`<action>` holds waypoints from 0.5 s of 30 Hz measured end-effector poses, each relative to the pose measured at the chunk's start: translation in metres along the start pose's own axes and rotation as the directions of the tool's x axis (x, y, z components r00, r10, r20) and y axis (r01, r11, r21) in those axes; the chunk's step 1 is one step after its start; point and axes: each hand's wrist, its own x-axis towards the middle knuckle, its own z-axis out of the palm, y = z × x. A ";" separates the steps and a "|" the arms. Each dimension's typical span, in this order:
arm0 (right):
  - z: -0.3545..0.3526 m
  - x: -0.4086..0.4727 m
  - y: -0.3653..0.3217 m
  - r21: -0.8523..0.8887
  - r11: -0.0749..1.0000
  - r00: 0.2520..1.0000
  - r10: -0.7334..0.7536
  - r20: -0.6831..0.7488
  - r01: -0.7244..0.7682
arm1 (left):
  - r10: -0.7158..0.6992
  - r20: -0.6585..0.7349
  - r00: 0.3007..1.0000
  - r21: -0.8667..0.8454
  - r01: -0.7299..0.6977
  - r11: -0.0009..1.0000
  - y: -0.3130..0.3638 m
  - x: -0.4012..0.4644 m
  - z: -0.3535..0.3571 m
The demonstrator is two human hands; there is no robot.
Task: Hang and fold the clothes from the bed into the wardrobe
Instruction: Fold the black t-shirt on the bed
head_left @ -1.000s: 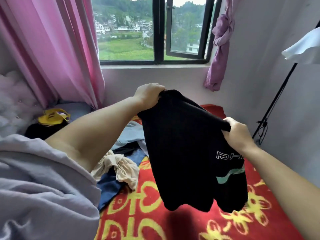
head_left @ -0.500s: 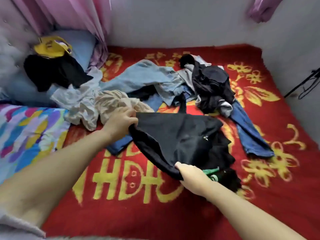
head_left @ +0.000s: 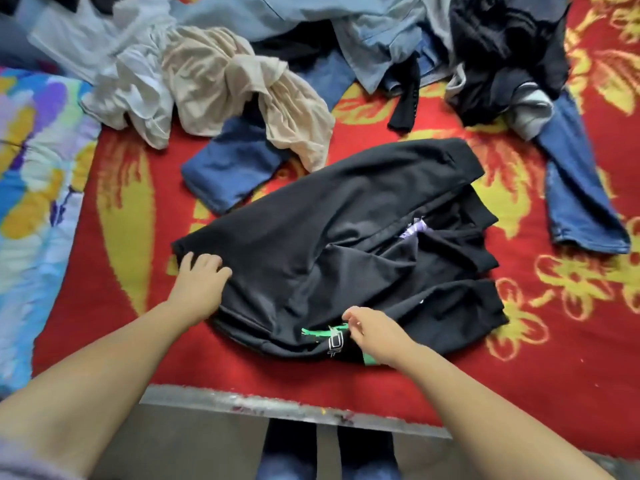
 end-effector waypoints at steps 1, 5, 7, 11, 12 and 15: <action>-0.015 -0.005 0.021 -0.022 0.998 0.997 0.057 -0.047 -0.058 | 0.053 -0.029 0.998 -0.051 -0.055 0.997 0.022 0.002 -0.002; -0.066 -0.025 0.107 -0.078 0.948 0.938 0.289 -0.193 -0.308 | 0.319 -0.072 0.945 -0.230 -0.327 0.917 0.117 0.007 -0.007; -0.080 -0.031 0.138 -0.067 0.919 0.903 0.366 -0.224 -0.389 | 0.380 -0.026 0.924 -0.307 -0.370 0.877 0.159 0.008 -0.005; -0.081 -0.031 0.179 0.018 0.882 0.841 0.455 -0.293 -0.471 | 0.248 0.219 0.944 -0.453 -0.126 0.882 0.222 -0.001 0.014; -0.077 -0.031 0.185 0.101 0.869 0.815 0.491 -0.309 -0.485 | 0.221 0.225 0.949 -0.448 -0.101 0.888 0.230 -0.006 0.018; -0.070 -0.029 0.195 0.354 0.811 0.780 0.565 -0.270 -0.465 | 0.171 0.165 0.971 -0.374 -0.099 0.922 0.237 -0.020 0.028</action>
